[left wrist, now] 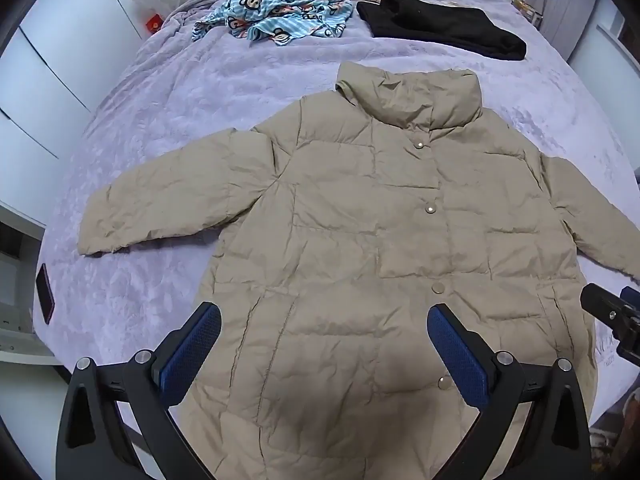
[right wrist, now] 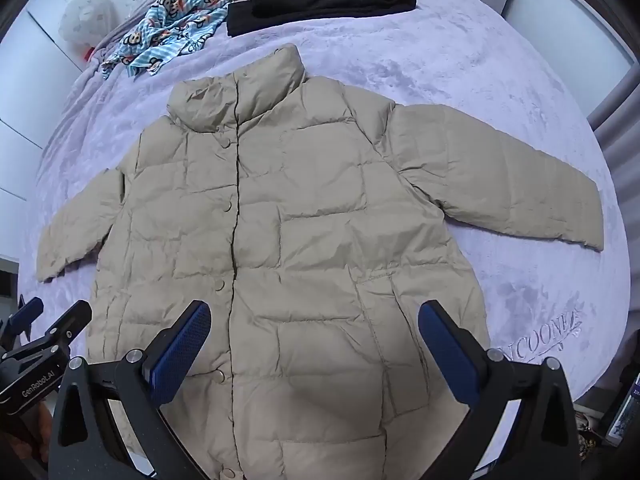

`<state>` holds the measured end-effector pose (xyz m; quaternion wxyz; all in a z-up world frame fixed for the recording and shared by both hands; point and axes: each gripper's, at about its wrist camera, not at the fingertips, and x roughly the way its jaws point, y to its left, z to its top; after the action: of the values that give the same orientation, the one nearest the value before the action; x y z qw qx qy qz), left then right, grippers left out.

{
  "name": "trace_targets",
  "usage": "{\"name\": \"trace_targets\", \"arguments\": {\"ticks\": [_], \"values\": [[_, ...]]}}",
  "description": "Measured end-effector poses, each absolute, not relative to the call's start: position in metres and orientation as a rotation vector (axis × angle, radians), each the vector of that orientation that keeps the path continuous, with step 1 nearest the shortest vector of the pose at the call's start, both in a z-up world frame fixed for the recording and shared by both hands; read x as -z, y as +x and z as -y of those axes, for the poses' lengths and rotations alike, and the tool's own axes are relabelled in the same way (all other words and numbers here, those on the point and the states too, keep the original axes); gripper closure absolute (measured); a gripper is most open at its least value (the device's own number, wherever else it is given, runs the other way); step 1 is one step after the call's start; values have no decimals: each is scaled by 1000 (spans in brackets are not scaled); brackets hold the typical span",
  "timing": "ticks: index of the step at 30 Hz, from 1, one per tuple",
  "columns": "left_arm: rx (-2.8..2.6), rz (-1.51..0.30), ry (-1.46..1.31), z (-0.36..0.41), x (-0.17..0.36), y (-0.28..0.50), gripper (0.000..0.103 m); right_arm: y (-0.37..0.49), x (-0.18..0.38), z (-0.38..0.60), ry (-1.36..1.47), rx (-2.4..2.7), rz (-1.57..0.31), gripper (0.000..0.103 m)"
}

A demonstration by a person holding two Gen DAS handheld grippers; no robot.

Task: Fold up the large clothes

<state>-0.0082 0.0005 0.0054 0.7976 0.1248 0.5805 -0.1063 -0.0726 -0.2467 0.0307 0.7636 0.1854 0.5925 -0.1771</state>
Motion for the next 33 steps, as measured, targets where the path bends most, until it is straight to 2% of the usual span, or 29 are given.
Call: {"name": "trace_targets", "arguments": {"ticks": [33], "values": [[233,-1275,223,5,-3,-9,0,-66,-26,239,375,364,-1312,0]]}}
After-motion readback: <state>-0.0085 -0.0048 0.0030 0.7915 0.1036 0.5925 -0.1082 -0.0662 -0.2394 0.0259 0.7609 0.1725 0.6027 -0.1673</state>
